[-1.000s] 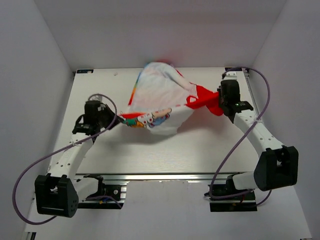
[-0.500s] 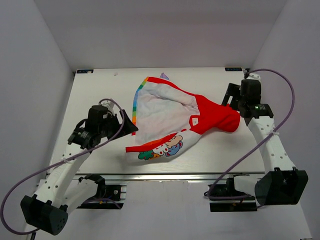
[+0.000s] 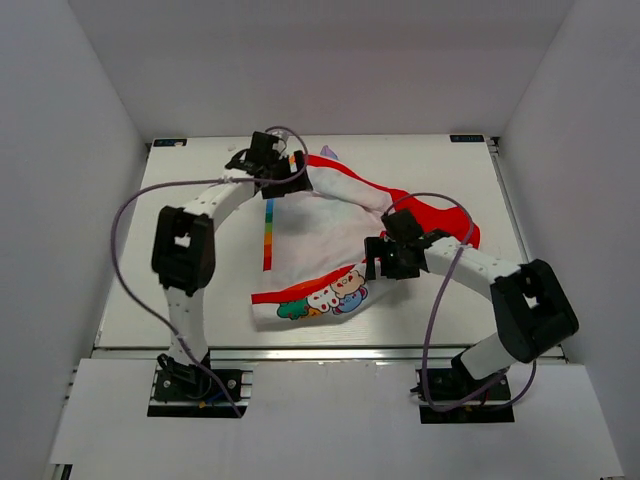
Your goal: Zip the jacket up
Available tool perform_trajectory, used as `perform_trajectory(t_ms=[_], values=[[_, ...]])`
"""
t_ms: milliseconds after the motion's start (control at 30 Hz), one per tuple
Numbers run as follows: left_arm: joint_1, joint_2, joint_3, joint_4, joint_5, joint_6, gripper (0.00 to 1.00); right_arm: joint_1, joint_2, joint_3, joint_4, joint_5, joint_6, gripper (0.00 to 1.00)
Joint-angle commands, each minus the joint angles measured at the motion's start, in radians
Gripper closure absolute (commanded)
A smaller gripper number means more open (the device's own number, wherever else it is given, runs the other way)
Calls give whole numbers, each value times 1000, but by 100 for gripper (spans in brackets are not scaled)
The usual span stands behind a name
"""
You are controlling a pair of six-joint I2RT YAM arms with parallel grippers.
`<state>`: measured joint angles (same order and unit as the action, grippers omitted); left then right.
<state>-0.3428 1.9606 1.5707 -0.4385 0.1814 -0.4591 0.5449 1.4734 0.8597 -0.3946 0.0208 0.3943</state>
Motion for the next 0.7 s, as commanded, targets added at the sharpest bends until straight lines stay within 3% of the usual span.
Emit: perform_trajectory(t_ms=[0,133,333,533,567,667], values=[[-5,148,233,-103,-2,122,2,-2,54,-20,46,53,46,11],[-5,322,356,-126,-3,129,2,-5,137,-31,54,91,67,11],[-5,324,195,-57,-29,80,2,-37,231,30,27,169,60,11],[-10,195,-144,-42,-36,-25,2,-126,391,214,-58,281,20,11],[-15,129,-281,-14,-27,-44,2,-135,416,251,-81,304,2,11],[-47,-4,-508,64,15,-105,2,-157,525,422,-124,344,-28,11]])
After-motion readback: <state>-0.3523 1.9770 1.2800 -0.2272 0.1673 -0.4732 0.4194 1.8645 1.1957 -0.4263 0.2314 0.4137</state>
